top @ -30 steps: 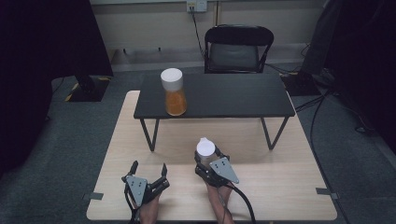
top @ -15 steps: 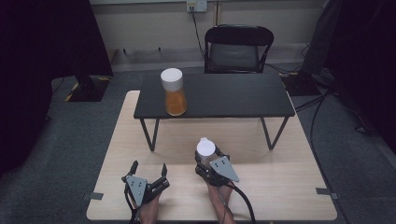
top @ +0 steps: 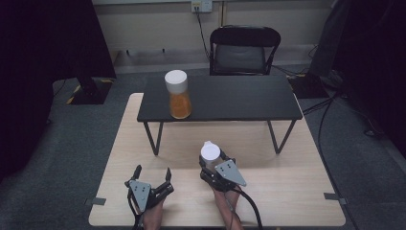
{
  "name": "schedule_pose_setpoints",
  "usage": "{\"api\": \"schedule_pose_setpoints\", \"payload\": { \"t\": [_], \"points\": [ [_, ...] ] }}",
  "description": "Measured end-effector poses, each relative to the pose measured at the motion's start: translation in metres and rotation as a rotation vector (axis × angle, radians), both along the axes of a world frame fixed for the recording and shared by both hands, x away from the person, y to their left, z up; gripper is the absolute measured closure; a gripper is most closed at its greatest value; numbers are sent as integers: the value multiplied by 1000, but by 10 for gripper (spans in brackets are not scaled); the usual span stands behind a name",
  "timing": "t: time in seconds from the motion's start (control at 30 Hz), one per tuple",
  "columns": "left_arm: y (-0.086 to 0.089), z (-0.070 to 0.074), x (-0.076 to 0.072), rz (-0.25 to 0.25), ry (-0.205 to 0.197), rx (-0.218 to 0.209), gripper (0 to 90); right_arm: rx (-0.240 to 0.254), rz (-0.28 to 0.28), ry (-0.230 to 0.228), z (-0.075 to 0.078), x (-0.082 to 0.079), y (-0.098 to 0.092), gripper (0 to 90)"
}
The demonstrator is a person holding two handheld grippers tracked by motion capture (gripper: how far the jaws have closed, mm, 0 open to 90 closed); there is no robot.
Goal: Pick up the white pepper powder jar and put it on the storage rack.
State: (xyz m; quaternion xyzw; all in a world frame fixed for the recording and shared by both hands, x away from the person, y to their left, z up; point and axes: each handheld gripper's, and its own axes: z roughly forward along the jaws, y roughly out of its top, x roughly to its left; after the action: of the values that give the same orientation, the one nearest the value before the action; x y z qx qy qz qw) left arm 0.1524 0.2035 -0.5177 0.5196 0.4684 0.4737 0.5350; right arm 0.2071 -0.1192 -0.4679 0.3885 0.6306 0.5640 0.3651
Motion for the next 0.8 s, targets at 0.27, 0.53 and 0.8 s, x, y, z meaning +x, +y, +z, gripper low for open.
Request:
{"api": "schedule_pose_setpoints", "payload": {
  "t": [0.27, 0.53, 0.8],
  "points": [
    [0, 0, 0, 0, 0, 0, 4, -5, 15, 3, 4, -2, -3, 299],
    [0, 0, 0, 0, 0, 0, 3, -11, 34, 5, 11, -3, -9, 299],
    [0, 0, 0, 0, 0, 0, 3, -10, 61, -3, 21, -5, -14, 299]
  ]
}}
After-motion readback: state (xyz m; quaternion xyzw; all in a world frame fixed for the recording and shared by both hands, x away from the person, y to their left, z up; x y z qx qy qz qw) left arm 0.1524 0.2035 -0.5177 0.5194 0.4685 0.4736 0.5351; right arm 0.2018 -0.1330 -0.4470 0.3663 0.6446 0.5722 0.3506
